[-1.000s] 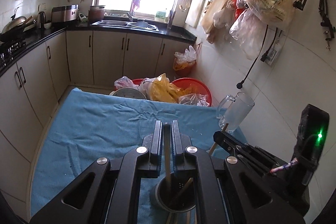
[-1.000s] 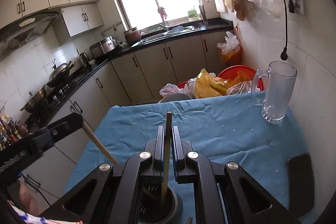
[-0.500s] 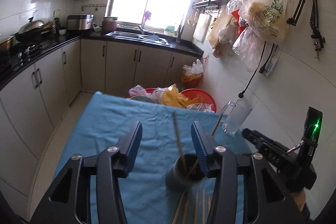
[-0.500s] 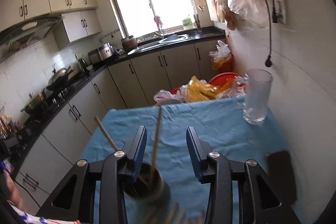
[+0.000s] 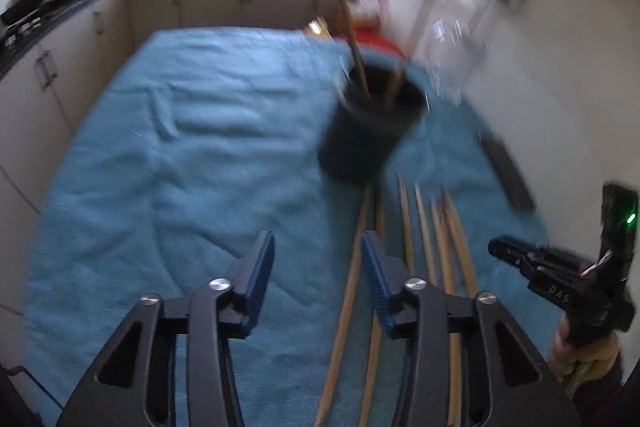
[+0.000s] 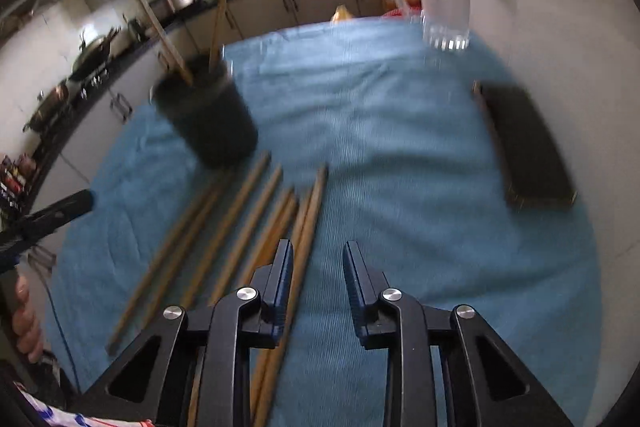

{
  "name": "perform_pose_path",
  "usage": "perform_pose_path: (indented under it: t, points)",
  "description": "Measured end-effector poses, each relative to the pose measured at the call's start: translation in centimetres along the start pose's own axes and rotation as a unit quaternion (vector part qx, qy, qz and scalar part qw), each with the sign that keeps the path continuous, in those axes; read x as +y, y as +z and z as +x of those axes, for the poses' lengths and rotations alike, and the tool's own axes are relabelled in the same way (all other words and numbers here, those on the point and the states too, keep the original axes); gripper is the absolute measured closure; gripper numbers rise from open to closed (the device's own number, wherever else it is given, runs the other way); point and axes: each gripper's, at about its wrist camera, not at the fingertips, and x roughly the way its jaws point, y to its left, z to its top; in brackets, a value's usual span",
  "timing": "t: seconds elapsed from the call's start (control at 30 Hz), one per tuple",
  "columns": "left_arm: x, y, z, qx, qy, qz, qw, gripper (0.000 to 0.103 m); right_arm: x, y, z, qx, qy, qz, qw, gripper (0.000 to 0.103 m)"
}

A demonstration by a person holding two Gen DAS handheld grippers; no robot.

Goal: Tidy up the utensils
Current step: 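Move both grippers back to the remaining chopsticks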

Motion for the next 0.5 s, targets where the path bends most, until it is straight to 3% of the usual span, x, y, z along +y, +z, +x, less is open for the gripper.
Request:
perform_pose_path:
  t: [0.2, 0.27, 0.33, 0.5]
  points:
    - [-2.3, -1.7, 3.8, 0.046, -0.003, 0.05, 0.9977, 0.07, 0.6, -1.2, 1.0, 0.008, -0.008, -0.026, 1.0, 0.079]
    - [-2.7, -2.0, 4.5, 0.056, 0.002, 0.06, 0.9966, 0.077, 0.6, -1.2, 1.3, 0.011, -0.007, -0.024, 1.0, 0.081]
    - [-2.7, -1.9, 5.2, 0.067, 0.016, 0.063, 0.9956, 0.092, 0.9, -1.0, 1.4, 0.007, -0.007, -0.021, 1.0, 0.081]
    - [-2.4, -1.6, 5.5, 0.066, 0.015, 0.053, 0.9963, 0.095, 1.3, -0.9, 1.7, 0.005, -0.014, -0.02, 1.0, 0.084]
